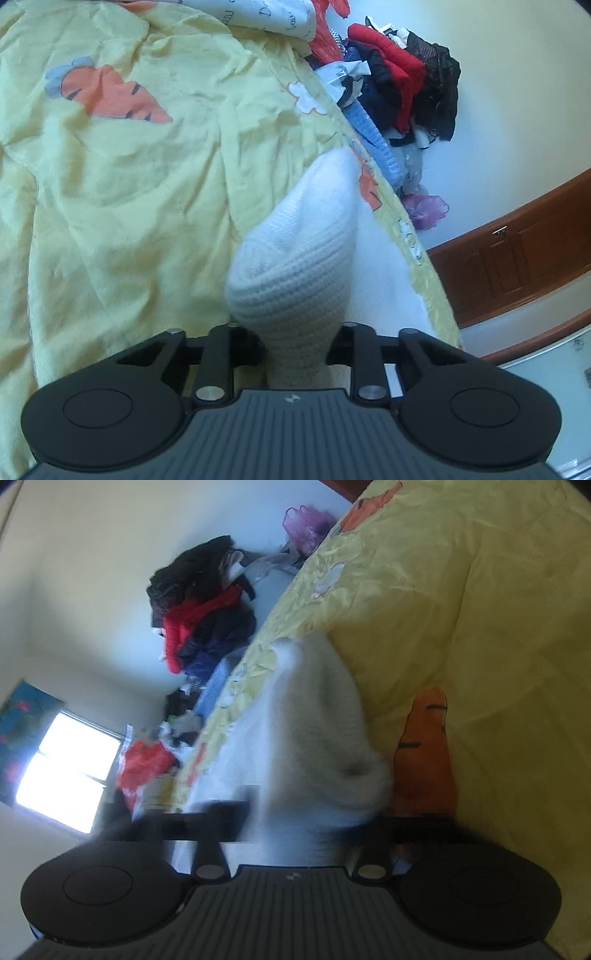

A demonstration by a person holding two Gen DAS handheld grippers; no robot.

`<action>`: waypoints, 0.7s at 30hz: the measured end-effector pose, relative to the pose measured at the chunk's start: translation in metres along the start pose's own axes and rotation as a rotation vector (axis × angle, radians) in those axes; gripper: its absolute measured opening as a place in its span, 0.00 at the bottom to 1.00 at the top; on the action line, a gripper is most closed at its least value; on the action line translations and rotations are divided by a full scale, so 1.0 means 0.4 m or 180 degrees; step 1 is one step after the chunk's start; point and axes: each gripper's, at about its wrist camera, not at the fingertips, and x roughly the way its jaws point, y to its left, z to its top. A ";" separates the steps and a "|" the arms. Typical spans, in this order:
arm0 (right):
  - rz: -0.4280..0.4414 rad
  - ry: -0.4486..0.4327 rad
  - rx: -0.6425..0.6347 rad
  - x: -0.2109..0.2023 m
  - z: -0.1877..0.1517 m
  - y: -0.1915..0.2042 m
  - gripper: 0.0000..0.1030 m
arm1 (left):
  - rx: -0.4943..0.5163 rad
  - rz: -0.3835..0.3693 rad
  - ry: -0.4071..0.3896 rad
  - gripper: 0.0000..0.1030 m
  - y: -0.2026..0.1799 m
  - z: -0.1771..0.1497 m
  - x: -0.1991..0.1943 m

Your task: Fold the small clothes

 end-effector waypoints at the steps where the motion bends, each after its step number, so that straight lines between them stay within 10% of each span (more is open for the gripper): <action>1: -0.0022 -0.0028 -0.0104 -0.004 -0.004 0.011 0.23 | 0.0095 -0.0007 -0.0012 0.20 -0.009 -0.002 -0.014; 7: 0.0386 -0.0100 -0.0472 -0.159 -0.017 0.083 0.17 | 0.0616 -0.0378 -0.0010 0.19 -0.049 -0.038 -0.210; 13: 0.0279 0.0284 -0.0587 -0.347 -0.103 0.008 0.18 | 0.0506 -0.0179 0.0404 0.21 0.126 -0.148 -0.313; 17: -0.0119 0.0510 -0.0375 -0.352 -0.154 -0.071 0.34 | 0.0393 -0.0201 0.0537 0.33 0.179 -0.147 -0.341; 21: -0.0058 0.0158 -0.0442 -0.410 -0.095 -0.043 0.56 | 0.0692 -0.0264 0.0336 0.55 0.145 -0.064 -0.439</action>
